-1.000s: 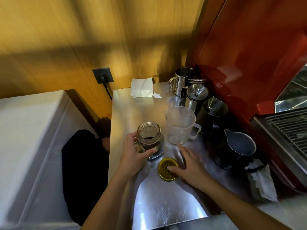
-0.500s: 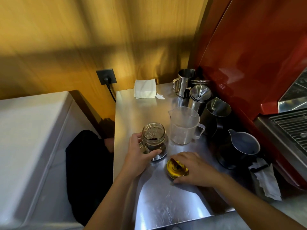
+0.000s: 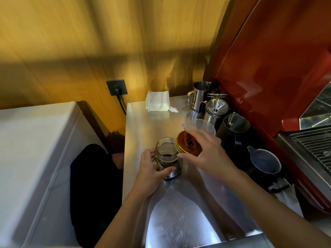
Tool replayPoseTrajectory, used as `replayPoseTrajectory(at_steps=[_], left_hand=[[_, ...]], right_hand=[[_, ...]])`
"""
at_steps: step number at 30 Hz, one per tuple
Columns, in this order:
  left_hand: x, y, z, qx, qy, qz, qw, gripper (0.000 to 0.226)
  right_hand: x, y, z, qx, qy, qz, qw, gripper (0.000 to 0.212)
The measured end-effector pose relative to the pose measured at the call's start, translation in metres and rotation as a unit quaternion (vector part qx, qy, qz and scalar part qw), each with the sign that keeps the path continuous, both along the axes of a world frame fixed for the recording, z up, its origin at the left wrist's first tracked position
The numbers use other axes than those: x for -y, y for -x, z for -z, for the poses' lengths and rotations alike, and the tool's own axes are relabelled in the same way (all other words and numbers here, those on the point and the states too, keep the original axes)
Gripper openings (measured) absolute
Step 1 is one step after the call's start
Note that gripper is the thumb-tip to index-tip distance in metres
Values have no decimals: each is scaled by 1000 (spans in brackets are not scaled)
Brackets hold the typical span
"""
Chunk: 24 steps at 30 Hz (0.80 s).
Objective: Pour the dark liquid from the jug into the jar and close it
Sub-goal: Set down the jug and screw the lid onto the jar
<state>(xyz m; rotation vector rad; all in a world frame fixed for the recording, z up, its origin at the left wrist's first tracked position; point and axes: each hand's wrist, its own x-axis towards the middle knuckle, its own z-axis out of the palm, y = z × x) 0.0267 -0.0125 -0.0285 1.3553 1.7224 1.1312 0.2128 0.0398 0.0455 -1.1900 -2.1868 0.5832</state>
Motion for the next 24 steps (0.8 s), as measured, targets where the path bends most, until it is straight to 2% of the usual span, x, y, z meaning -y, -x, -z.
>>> replayPoseTrajectory(at_steps=[5,17,24], left_hand=[[0,0,3,-6,-13,-1,1000,71],[0,-1,4,-13,-19,-6,1000,71],[0,0,6,-20,-22,-4,1000,67]], right_hand=[[-3,28,11,66,-43,-56,995,75],[-27,39,7,191,-23,-156,969,74],[-41,42,-11,268,-13,-224,937,73]])
